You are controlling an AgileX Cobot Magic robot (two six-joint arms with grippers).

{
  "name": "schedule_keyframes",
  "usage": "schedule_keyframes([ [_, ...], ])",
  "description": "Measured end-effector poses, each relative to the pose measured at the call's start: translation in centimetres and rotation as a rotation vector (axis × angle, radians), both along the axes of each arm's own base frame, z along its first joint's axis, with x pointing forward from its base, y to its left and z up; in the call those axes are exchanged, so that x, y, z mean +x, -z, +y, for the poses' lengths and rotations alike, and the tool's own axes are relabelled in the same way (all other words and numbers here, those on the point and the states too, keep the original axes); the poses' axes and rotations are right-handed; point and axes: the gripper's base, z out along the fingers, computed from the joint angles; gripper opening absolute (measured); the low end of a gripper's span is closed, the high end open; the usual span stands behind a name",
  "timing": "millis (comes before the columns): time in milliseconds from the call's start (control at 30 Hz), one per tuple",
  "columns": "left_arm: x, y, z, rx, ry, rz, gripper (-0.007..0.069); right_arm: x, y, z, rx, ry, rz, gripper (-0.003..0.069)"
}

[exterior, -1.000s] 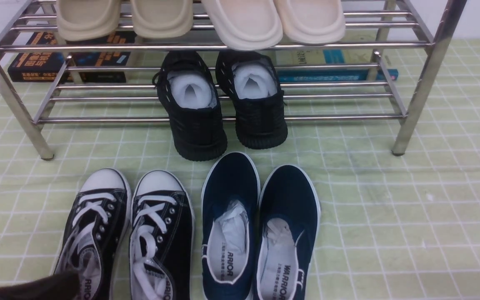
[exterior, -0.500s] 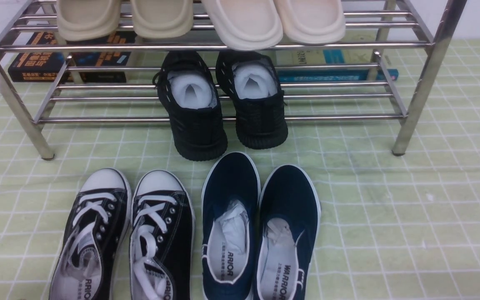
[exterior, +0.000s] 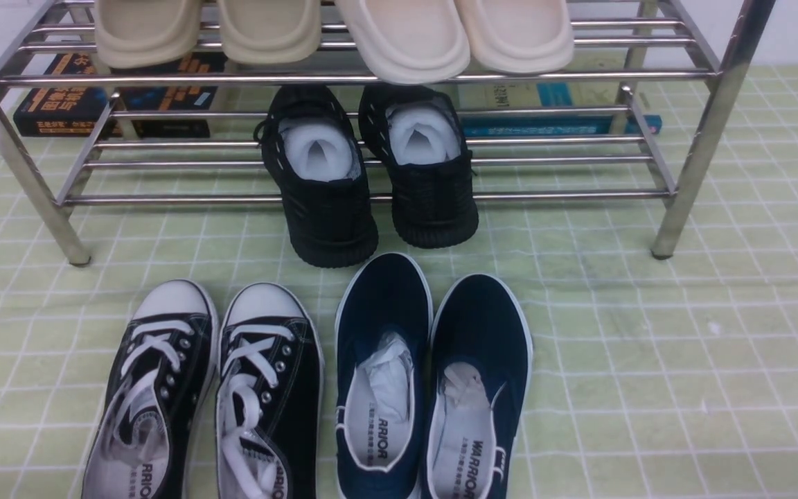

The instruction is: Take the shoes off the shelf with your hand from the green coffee tablecloth.

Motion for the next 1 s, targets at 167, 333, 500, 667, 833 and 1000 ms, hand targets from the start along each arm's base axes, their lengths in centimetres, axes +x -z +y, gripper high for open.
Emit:
schedule_keyframes([
  [167,0.0,-0.01,0.01,0.003,0.0,-0.001,0.0044,0.0,0.0,0.0,0.0,0.0,0.0,0.024],
  [333,0.0,-0.02,0.04,0.014,-0.001,-0.002,0.0051,0.0,0.0,0.0,0.0,0.0,0.0,0.024],
  [500,0.0,-0.03,0.09,0.028,-0.002,-0.001,0.0054,0.0,0.0,0.0,0.0,0.0,0.0,0.024],
  [667,0.0,-0.04,0.14,0.042,-0.003,-0.001,0.0058,0.0,0.0,0.0,0.0,0.0,0.0,0.024],
  [833,0.0,-0.04,0.15,0.045,-0.003,-0.001,0.0065,0.0,0.0,0.0,0.0,0.0,0.0,0.024],
  [1000,0.0,-0.02,0.16,0.046,-0.004,0.0,0.0068,0.0,0.0,0.0,0.0,0.0,0.0,0.024],
])
